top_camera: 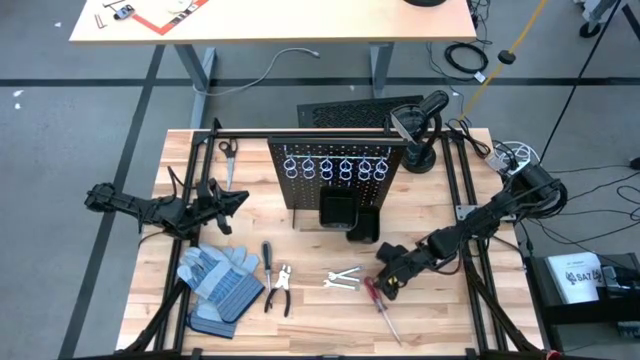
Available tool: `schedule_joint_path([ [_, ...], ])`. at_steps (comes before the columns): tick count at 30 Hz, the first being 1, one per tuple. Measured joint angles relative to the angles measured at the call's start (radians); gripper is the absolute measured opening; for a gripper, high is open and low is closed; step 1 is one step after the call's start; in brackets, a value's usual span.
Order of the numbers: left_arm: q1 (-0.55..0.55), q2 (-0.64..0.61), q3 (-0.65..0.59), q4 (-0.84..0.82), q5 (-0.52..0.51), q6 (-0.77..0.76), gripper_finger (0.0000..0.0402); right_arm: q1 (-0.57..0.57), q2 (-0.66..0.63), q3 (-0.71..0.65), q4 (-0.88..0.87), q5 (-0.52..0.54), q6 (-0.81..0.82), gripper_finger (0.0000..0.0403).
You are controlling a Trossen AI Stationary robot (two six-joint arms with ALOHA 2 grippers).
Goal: Hang tools onto peg board
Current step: Hang the red screwdriver on the black peg board
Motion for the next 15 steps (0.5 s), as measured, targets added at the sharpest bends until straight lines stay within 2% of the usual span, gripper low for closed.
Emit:
schedule_joint_path([
  [5, 0.0, 0.0, 0.0, 0.0, 0.0, 0.008, 0.0031, 0.0, 0.004, 0.059, -0.026, 0.006, -0.063, 0.0208],
  [9, 0.0, 0.0, 0.0, 0.0, 0.0, 0.009, 0.0031, 0.0, 0.046, 0.093, -0.132, 0.006, -0.069, 0.0208],
  [15, 0.0, 0.0, 0.0, 0.0, 0.0, 0.009, 0.0031, 0.004, 0.125, 0.138, -0.138, 0.0, -0.058, 0.0208],
])
